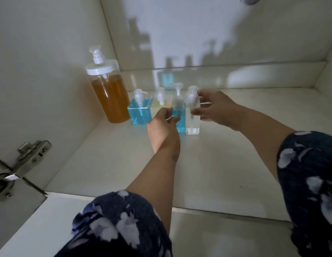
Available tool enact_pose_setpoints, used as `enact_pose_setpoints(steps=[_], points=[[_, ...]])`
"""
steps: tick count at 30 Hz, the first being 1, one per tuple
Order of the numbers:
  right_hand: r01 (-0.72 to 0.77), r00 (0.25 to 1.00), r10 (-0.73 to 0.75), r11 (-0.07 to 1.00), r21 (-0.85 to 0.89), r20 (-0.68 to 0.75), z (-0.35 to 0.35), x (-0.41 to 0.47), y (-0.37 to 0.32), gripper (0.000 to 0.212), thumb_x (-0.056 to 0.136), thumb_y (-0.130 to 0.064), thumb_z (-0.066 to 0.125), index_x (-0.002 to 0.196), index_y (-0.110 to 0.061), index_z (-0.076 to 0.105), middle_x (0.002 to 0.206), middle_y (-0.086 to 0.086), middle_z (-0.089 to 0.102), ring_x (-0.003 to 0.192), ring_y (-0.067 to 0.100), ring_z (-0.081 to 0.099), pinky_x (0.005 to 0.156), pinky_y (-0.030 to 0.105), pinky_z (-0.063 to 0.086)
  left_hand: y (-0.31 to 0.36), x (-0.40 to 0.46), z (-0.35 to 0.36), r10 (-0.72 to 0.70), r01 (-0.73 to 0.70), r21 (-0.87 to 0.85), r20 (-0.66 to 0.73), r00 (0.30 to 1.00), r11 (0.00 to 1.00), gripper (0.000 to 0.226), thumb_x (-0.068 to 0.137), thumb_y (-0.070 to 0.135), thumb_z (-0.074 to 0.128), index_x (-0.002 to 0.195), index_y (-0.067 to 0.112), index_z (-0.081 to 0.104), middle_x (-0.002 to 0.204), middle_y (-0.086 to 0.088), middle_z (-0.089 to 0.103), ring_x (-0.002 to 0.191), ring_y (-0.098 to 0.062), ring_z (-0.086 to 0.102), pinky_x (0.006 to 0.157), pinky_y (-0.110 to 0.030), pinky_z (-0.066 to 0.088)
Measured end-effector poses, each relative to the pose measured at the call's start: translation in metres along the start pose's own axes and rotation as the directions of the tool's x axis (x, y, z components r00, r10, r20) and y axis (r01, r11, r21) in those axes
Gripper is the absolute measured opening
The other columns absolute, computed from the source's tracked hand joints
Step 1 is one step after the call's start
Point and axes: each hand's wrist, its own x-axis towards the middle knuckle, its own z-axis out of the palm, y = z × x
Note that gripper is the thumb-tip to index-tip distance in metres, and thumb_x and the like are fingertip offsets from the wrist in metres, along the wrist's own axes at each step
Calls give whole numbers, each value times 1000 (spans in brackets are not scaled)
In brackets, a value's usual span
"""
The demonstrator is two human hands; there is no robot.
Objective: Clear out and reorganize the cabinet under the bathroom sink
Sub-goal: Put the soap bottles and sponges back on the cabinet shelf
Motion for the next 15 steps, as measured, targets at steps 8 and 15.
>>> enact_pose_setpoints(steps=[8, 15], points=[[-148, 976, 200, 896, -419, 81, -19, -18, -9, 87, 78, -27, 76, 149, -19, 26, 144, 6, 42, 125, 24, 48, 92, 33, 47, 11, -5, -29, -35, -14, 252, 187, 982, 968, 35, 88, 14, 65, 122, 21, 58, 111, 3, 63, 97, -13, 63, 82, -23, 49], [-149, 913, 379, 655, -741, 151, -13, -93, -60, 67, 84, -33, 69, 143, -20, 40, 141, 2, 48, 128, 22, 45, 105, 32, 35, 39, -42, -92, -133, -269, 570, 565, 814, 777, 24, 87, 33, 65, 110, 25, 64, 112, 5, 65, 102, -13, 59, 92, -31, 49]])
